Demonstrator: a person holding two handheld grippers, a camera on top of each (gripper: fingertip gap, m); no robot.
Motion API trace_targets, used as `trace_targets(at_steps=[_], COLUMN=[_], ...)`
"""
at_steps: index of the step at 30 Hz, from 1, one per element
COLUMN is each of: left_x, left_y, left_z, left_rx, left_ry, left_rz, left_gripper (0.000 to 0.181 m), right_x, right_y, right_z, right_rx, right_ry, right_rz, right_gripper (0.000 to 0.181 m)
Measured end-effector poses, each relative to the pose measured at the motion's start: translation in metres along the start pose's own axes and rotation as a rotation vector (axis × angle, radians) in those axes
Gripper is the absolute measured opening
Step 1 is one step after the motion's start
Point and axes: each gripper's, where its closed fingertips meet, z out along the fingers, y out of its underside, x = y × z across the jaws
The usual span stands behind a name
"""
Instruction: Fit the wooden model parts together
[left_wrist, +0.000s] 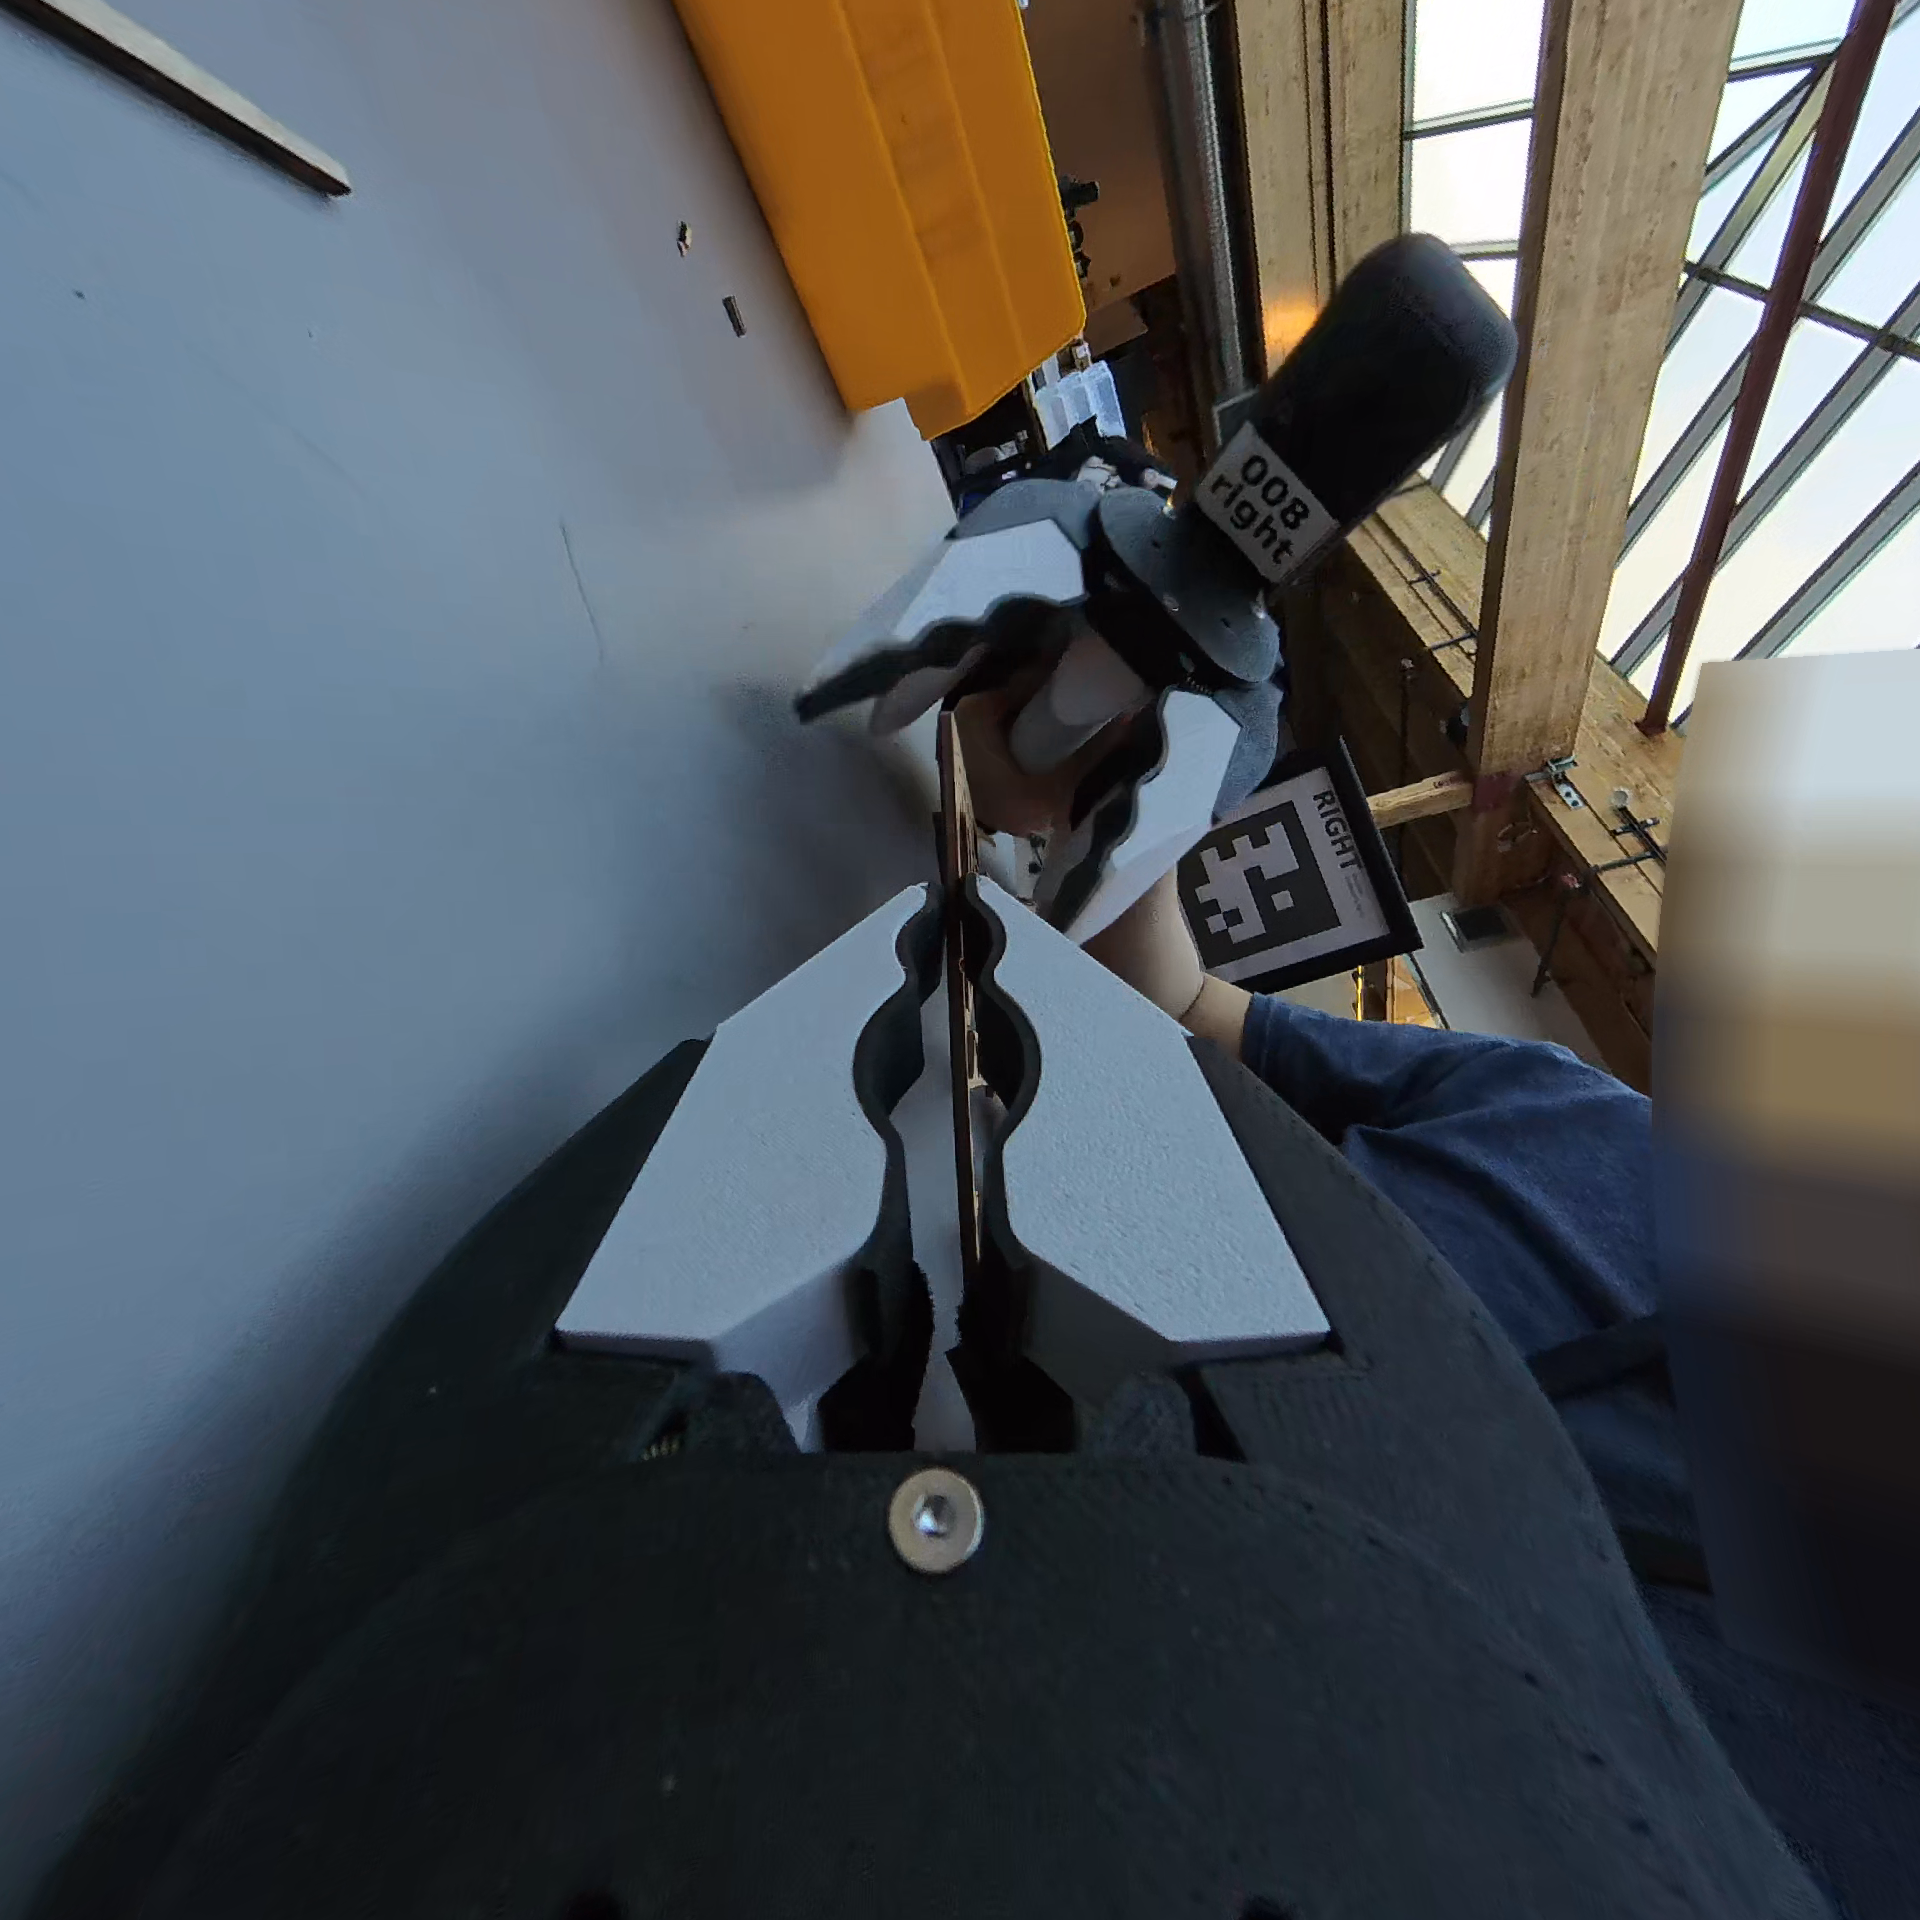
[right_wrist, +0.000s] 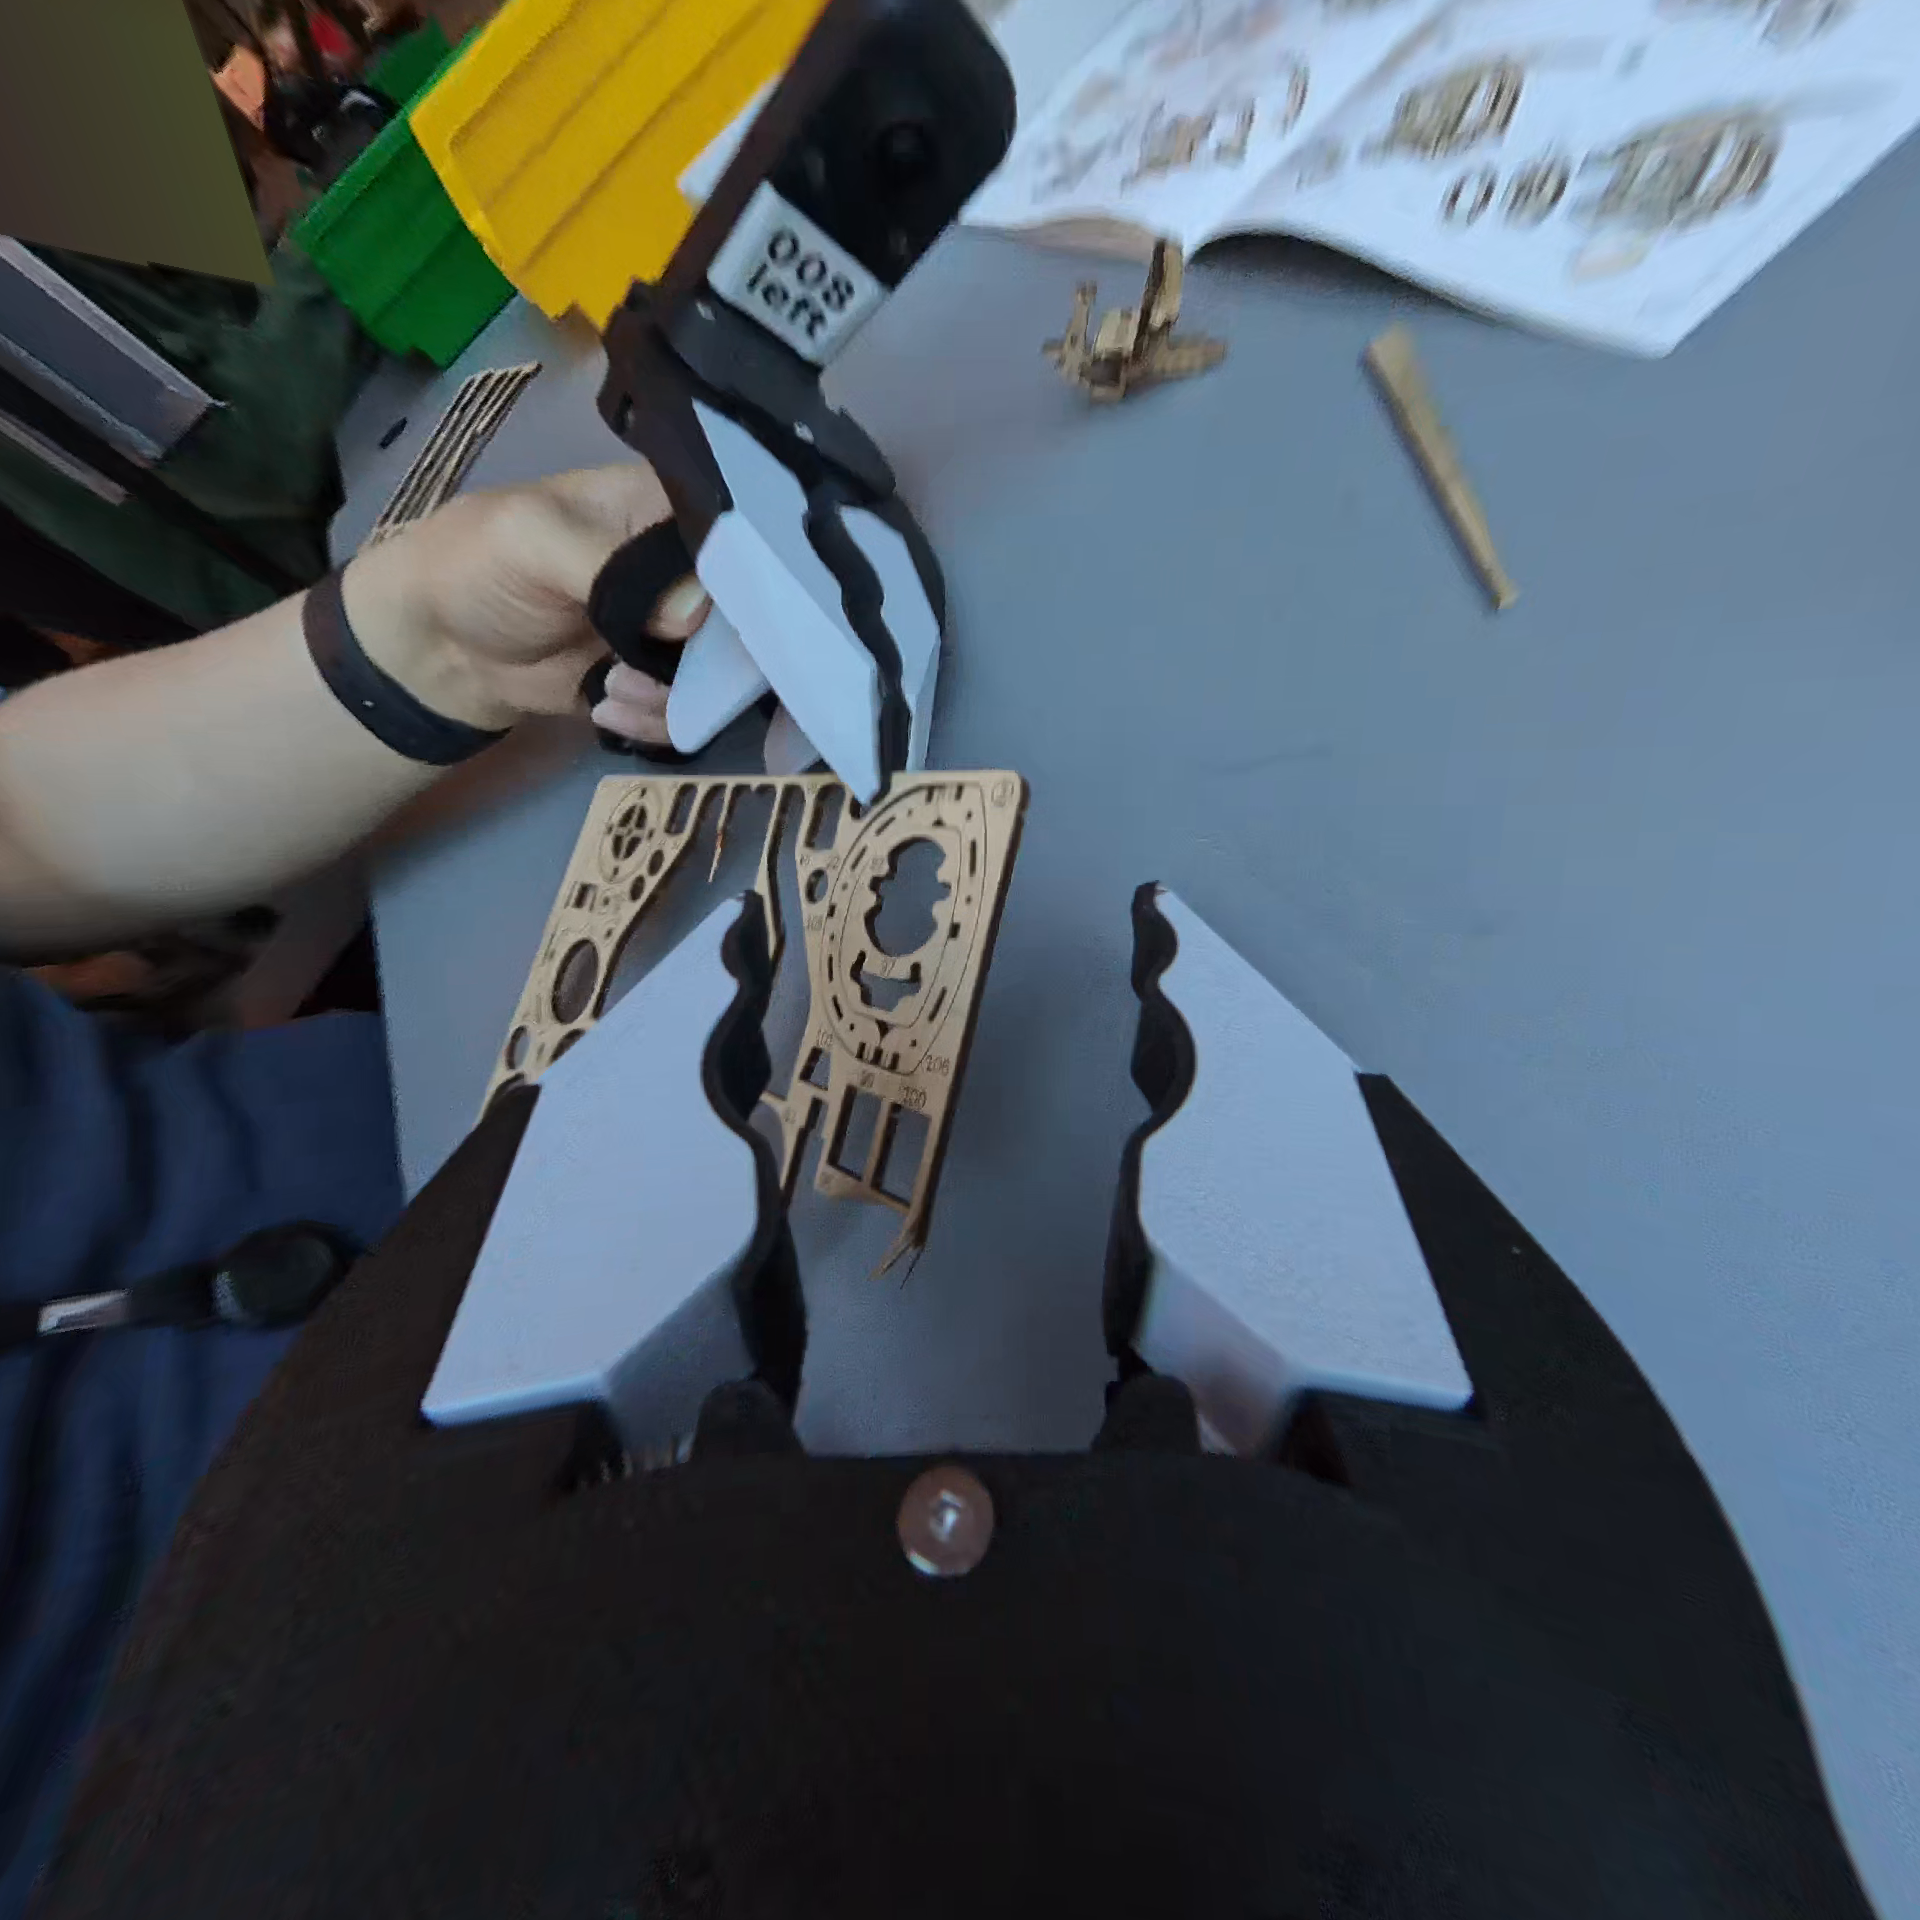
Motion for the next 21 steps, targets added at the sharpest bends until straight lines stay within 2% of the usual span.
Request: trace_targets(at_steps=[2,4,8,10,12,16,18,20,21], left_x=[0.0,-0.001,0.0,0.002,0.004,0.005,0.004,0.003,0.003], left_y=[0.001,0.002,0.005,0.005,0.012,0.023,0.027,0.027,0.027], left_z=[0.001,0.002,0.002,0.002,0.004,0.009,0.011,0.012,0.012], left_rx=[-0.01,-0.017,-0.037,-0.04,-0.077,-0.139,-0.165,-0.17,-0.167], left_ry=[-0.003,-0.011,0.01,0.028,0.056,0.05,0.036,0.028,0.024], left_rz=[0.002,0.002,-0.02,-0.031,-0.069,-0.072,-0.066,-0.054,-0.051], left_gripper=[0.0,0.0,0.002,0.015,0.019,0.012,0.002,0.0,0.0], right_x=[-0.002,-0.007,-0.008,-0.007,-0.006,-0.006,-0.008,-0.007,-0.006], right_y=[0.011,0.009,0.012,0.008,0.002,-0.001,-0.002,-0.001,0.002], right_z=[0.004,0.005,0.006,0.004,0.002,-0.001,-0.002,-0.001,0.0], right_rx=[-0.063,-0.057,-0.091,-0.06,-0.002,0.042,0.053,0.041,0.023], right_ry=[-0.029,-0.057,-0.102,-0.134,-0.154,-0.192,-0.211,-0.203,-0.2], right_rz=[0.029,0.004,0.049,0.073,0.095,0.118,0.122,0.127,0.125], right_gripper=[0.05,0.03,0.026,0.016,0.014,0.013,0.012,0.016,0.023])
